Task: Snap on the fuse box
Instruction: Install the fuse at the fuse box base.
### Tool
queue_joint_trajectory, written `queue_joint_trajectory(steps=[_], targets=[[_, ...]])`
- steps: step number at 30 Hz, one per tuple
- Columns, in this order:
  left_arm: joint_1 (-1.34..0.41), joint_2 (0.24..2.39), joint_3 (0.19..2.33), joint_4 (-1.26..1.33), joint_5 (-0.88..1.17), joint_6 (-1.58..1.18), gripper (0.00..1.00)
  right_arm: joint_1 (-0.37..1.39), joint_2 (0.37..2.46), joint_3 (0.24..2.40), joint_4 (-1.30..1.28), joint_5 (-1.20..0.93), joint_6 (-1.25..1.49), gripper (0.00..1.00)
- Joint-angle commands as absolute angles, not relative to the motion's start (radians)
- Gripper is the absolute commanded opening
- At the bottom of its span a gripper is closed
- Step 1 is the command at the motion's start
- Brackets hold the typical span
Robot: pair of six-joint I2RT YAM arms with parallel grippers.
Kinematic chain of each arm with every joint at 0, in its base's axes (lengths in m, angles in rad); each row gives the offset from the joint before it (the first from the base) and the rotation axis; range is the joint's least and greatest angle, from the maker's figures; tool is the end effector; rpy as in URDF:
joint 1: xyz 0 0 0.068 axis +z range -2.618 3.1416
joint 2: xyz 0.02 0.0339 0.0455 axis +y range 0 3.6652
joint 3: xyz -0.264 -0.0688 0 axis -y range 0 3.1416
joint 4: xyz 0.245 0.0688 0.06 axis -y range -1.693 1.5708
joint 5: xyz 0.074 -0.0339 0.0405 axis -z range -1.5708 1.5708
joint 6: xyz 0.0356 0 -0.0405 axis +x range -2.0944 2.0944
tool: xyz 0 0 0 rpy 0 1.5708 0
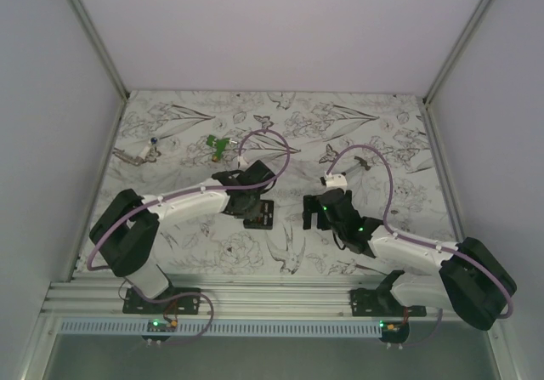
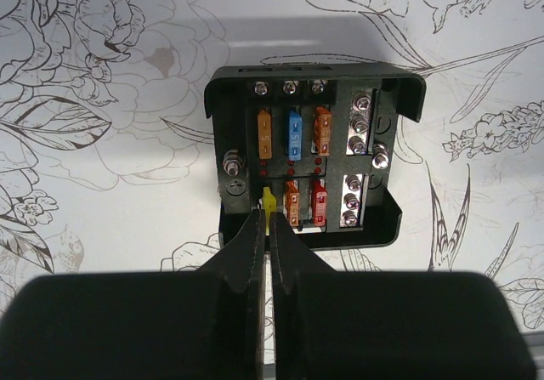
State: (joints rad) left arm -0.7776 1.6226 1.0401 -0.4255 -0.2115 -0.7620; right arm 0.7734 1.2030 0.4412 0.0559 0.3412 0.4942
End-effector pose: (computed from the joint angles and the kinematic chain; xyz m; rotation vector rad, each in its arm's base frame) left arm 0.2399 -0.2257 0.2004 -0.0589 2.5765 -0.3219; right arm 0.1698 0.1491 0.1644 -0.1352 2.2415 0.3012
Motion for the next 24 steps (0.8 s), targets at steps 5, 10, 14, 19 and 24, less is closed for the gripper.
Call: queue_joint_trajectory(steps=[5,10,14,19,24], targets=[[-0.761,1.647,0.973,-0.467,-0.203,-0.788,0.0,0.763,1.182,0.454,0.074,0.348,0.503,1.0],[-0.747,1.644,0.92,-0.466,-0.203,-0.812,0.0,0.763,1.179,0.454,0.072,0.347,0.503,1.0],[-0.742,1.642,0.882,-0.462,-0.192,-0.828,0.0,0.763,1.175,0.451,0.07,0.348,0.506,1.0],[-0.736,1.629,0.848,-0.461,-0.187,-0.831,0.0,0.763,1.172,0.453,0.068,0.346,0.505,1.0],[-0.732,1.583,0.789,-0.462,-0.173,-0.846,0.0,0.762,1.169,0.452,0.067,0.348,0.505,1.0]])
